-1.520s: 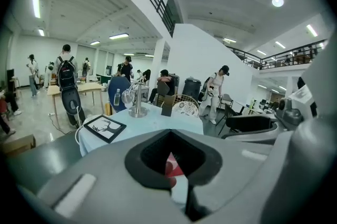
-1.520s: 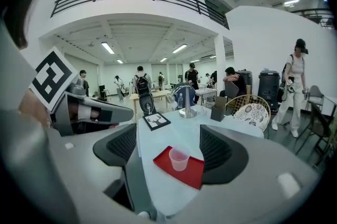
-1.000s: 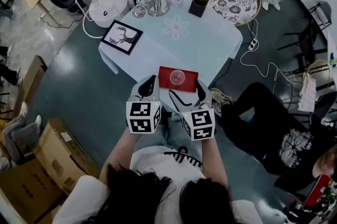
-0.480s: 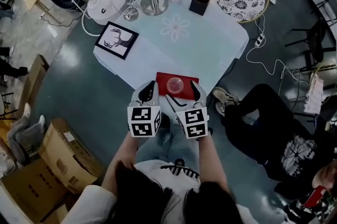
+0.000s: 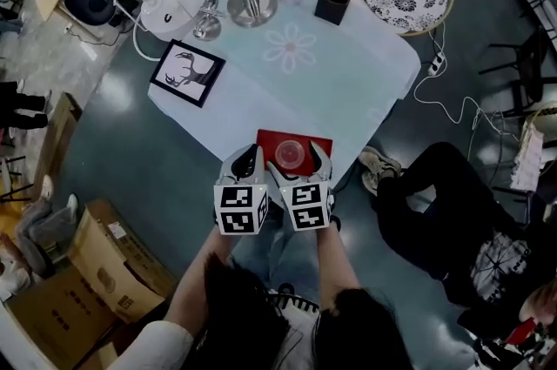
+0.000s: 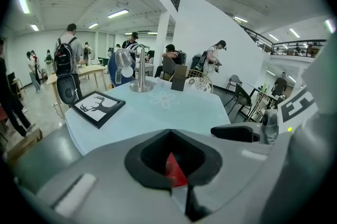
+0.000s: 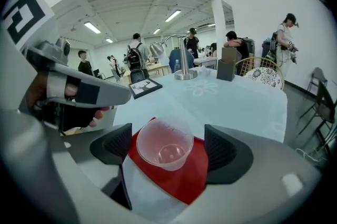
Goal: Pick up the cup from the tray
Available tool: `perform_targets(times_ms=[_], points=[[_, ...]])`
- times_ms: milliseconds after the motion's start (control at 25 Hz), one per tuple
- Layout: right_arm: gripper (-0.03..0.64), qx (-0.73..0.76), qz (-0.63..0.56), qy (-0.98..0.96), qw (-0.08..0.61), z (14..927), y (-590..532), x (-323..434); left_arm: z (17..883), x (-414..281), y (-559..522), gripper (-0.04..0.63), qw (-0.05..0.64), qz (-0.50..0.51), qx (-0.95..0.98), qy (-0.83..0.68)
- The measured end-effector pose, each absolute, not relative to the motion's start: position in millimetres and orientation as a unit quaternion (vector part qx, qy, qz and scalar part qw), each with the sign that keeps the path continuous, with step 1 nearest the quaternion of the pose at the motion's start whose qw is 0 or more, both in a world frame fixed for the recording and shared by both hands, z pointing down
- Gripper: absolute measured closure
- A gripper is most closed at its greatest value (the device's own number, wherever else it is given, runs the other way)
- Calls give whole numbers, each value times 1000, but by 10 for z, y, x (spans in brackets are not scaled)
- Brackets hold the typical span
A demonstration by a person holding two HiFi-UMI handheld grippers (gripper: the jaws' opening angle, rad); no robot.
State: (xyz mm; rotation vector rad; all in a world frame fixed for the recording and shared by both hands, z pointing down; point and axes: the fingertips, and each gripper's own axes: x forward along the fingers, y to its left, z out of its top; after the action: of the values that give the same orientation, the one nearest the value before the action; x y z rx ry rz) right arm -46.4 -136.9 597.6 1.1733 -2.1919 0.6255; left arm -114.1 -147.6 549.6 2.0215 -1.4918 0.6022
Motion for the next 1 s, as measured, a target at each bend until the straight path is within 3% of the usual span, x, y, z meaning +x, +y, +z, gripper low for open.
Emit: perform_targets(times_ms=[400, 520, 1000], points=[[210, 446, 236, -806, 309, 6176, -1453, -480, 5739, -1247, -1572, 595, 297, 232, 741, -556], [263, 459, 241, -799, 306, 6177, -1478, -470, 5742, -1304, -1599, 595, 296, 234, 740, -557], [271, 470, 228, -796, 305, 5873, -1566, -487, 5533, -1364, -1750, 595, 274, 221, 756, -552]])
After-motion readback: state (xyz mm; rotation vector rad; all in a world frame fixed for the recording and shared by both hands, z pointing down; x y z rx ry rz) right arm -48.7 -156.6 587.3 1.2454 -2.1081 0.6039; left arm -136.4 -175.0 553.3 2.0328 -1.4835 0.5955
